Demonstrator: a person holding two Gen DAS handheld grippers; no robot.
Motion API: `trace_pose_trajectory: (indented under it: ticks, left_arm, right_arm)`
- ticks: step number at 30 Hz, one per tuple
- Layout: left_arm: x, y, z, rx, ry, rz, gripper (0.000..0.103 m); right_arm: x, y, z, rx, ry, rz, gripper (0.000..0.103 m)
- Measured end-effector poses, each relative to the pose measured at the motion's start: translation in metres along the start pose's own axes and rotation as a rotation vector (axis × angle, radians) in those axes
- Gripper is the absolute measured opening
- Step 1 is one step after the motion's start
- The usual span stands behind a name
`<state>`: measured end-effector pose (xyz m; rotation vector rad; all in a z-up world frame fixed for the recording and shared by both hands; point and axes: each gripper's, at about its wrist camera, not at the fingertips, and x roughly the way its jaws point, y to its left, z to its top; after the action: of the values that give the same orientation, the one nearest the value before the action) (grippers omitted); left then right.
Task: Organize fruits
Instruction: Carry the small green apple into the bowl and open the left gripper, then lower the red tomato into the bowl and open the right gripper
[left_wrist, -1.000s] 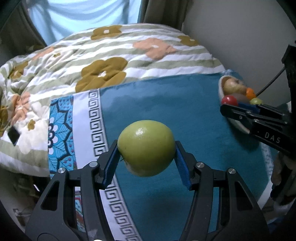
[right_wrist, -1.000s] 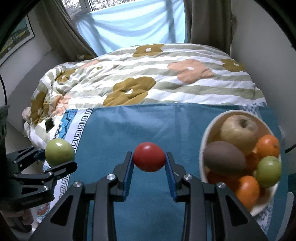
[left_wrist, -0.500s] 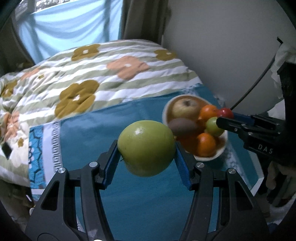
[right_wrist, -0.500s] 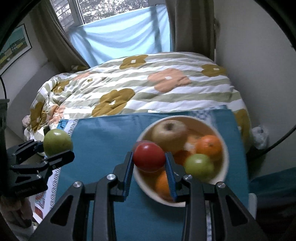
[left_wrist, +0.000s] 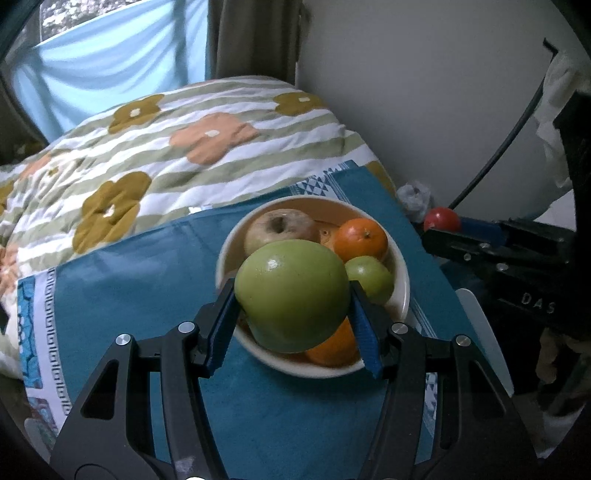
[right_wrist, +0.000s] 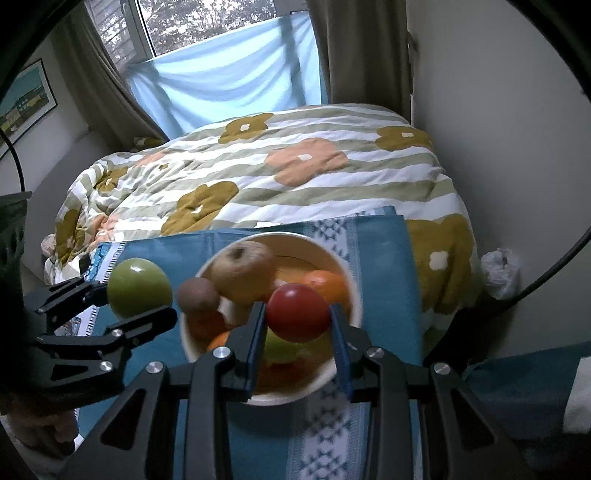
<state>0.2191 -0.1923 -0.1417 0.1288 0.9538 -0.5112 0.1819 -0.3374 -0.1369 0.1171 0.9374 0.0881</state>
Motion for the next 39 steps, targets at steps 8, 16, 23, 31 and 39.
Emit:
trace_pose_trajectory:
  ticks: [8, 16, 23, 31, 39]
  left_arm:
    - [0.036, -0.026, 0.004, 0.055, 0.02, 0.082, 0.062]
    - [0.044, -0.025, 0.002, 0.03, 0.008, 0.084, 0.083]
    - [0.023, -0.013, 0.005, -0.035, -0.07, 0.071, 0.103]
    - [-0.005, 0.015, -0.006, -0.122, -0.093, 0.111, 0.103]
    - [-0.017, 0.041, -0.021, -0.209, -0.087, 0.168, 0.103]
  right_arm:
    - [0.016, -0.028, 0.003, -0.018, 0.022, 0.021, 0.031]
    - [0.027, -0.035, 0.009, -0.029, 0.026, 0.052, 0.031]
    - [0.029, -0.031, 0.015, -0.047, 0.022, 0.07, 0.031]
    - [0.033, -0.02, 0.024, -0.096, 0.024, 0.103, 0.031]
    - [0.053, -0.005, 0.038, -0.169, 0.041, 0.155, 0.031]
